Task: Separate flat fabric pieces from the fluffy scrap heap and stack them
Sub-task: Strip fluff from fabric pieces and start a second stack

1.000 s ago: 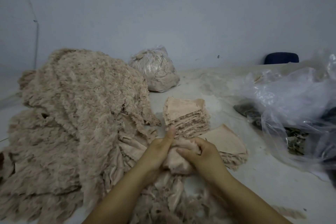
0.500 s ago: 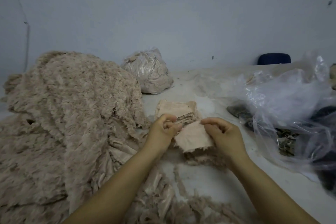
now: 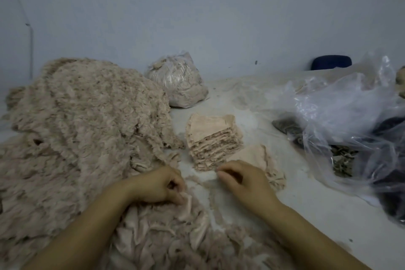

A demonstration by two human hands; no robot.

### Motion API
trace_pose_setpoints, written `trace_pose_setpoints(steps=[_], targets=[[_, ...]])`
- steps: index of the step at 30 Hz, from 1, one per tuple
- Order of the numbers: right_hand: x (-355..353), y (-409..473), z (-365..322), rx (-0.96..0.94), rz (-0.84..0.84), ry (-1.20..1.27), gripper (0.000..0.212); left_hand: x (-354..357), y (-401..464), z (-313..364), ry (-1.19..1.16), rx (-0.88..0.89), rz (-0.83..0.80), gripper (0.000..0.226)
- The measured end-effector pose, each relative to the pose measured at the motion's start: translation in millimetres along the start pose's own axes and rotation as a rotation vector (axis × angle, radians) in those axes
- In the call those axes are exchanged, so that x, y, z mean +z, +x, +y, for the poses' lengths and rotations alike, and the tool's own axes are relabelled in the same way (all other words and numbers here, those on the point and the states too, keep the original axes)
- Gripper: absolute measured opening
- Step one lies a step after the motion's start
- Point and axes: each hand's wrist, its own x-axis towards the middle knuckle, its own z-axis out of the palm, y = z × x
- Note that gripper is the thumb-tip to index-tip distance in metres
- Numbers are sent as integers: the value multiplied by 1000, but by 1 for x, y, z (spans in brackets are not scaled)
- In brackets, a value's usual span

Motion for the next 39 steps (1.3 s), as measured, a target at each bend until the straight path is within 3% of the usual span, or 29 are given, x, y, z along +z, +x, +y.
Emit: trace_pose_setpoints(steps=[2, 4, 7, 9, 12, 18, 21, 25, 28, 30, 32, 34, 36, 38, 39], targets=[[21, -9, -11, 56, -266, 147, 20, 3, 0, 2, -13, 36, 65, 9], [35, -12, -14, 163, -374, 214, 36, 6, -1, 7, -147, 62, 148, 21], [38, -9, -17, 270, -260, 380, 29, 15, -1, 17, -399, 98, 200, 24], [35, -7, -18, 293, -167, 593, 15, 20, 3, 19, -407, 115, 306, 22], [26, -6, -16, 366, -55, 796, 22, 15, 0, 7, -361, 43, 485, 31], [15, -2, -4, 442, -9, 964, 33, -1, -23, -22, -92, -126, 391, 35], [15, -2, 0, 400, -24, 909, 36, -3, -25, -16, -133, -114, 481, 30], [16, -5, -4, 362, -145, 817, 28, 15, -19, 21, -357, 111, 615, 29], [14, -6, -8, 263, -328, 478, 57, 11, -7, 32, -331, 136, 661, 30], [15, -10, -11, 166, -493, 234, 53, 8, -5, 27, -283, 92, 697, 24], [17, -12, -9, 36, -436, -64, 33, 10, -9, 17, -217, 42, 687, 8], [15, -18, -12, -155, -246, -169, 25, 13, -22, 6, -155, 43, 681, 15], [15, -24, -19, -359, -353, -24, 25, 12, -40, -2, -169, 120, 609, 16], [21, -34, -18, -447, -627, 9, 27, 12, -59, -7, -166, 159, 390, 25], [20, -37, -15, -456, -688, -20, 22, 13, -68, -9, -139, 142, 251, 35]])
